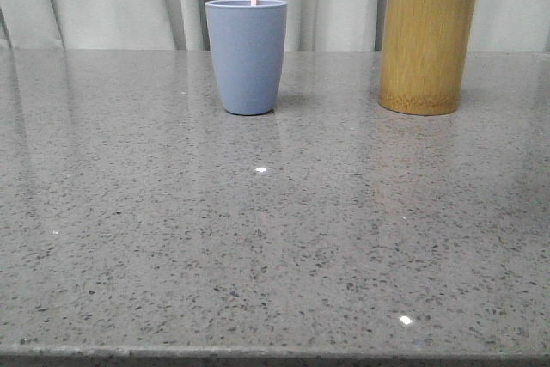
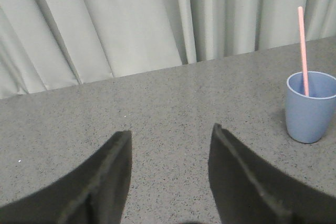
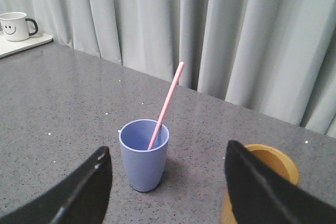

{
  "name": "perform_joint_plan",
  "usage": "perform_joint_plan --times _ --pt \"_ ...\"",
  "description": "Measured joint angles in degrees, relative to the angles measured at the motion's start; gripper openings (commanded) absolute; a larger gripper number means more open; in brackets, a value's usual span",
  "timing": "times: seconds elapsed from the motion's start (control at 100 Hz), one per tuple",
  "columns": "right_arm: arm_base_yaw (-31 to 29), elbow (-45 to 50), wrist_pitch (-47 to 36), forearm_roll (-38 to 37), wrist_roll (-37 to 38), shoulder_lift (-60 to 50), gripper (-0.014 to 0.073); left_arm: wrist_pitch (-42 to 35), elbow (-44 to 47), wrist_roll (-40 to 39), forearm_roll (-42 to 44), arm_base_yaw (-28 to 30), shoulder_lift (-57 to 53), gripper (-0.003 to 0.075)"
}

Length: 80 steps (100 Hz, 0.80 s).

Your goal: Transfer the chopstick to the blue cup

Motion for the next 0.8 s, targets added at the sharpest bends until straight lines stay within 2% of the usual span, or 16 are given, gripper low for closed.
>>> perform_joint_plan --times 0.25,0.57,0.64,0.7,0.8 --pt "0.00 5.41 0.36 -1.01 0.00 -14.07 0.0474 -1.13 3.37 0.00 -1.82 0.00 -4.53 0.0335" --pt "0.00 13.02 5.57 -1.11 -0.09 -28.92 0.0460 -1.16 8.64 0.00 -3.63 0.00 -11.88 0.0335" --pt "0.00 13.89 6.78 -1.11 -0.09 -31.20 0.0395 -0.69 9.03 0.00 -3.75 0.00 -13.16 0.0332" --pt "0.00 14.41 8.01 -1.11 -0.09 -32.43 0.0295 -0.55 9.11 0.00 -3.79 0.00 -13.99 0.0308" --pt "0.00 14.63 9.94 -1.20 -0.09 -33.20 0.0118 -0.06 9.11 0.00 -3.88 0.00 -15.15 0.0174"
